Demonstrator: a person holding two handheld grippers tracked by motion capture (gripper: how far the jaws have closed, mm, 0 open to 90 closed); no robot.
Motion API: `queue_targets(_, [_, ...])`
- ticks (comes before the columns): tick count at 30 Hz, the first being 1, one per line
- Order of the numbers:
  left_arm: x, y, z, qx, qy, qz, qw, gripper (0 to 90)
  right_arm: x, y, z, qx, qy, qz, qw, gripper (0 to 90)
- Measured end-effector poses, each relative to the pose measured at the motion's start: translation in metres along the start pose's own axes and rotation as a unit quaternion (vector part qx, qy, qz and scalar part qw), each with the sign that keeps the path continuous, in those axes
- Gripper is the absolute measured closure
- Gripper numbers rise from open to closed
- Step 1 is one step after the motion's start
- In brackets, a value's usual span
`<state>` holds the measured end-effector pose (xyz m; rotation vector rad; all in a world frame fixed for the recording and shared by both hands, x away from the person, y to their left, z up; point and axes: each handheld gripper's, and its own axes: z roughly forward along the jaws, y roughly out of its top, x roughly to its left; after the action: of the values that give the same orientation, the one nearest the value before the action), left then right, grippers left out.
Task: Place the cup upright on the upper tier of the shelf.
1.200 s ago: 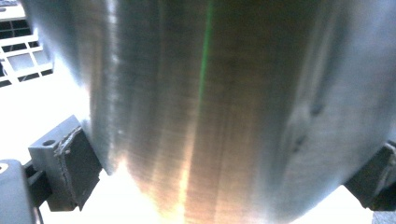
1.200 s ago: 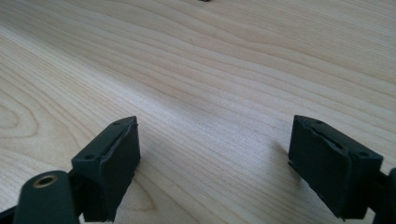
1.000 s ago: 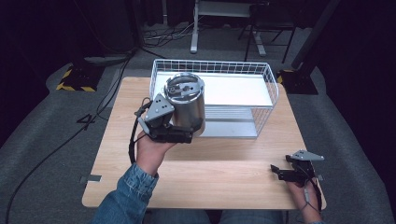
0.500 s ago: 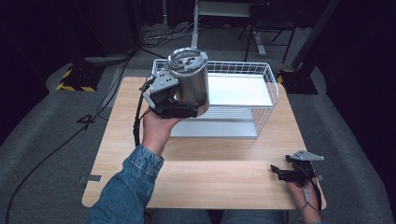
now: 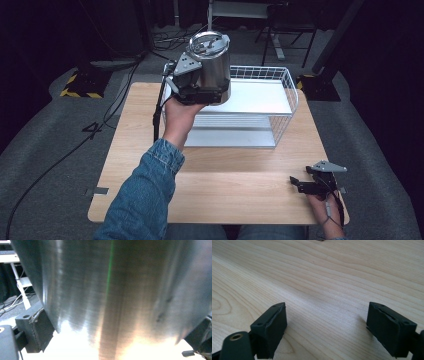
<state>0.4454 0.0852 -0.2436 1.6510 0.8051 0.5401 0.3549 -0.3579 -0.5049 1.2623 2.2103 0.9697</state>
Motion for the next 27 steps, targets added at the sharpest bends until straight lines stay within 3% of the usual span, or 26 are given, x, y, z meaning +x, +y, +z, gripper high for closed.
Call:
queue_targets(9, [0.007, 0.002, 0.034, 0.014, 0.015, -0.003, 0.9998, 3.7, 0.000, 0.000, 0.000, 0.000, 0.002, 0.000, 1.0000, 17.5])
queue_targets(16, [0.012, -0.002, 0.050, 0.021, 0.017, -0.021, 0.9994, 3.6, 0.000, 0.000, 0.000, -0.001, 0.002, 0.001, 1.0000, 17.7])
queue_targets(27, [0.014, -0.014, 0.067, 0.063, 0.044, -0.018, 0.9969, 3.7, 0.000, 0.000, 0.000, -0.002, 0.002, 0.000, 1.0000, 18.0])
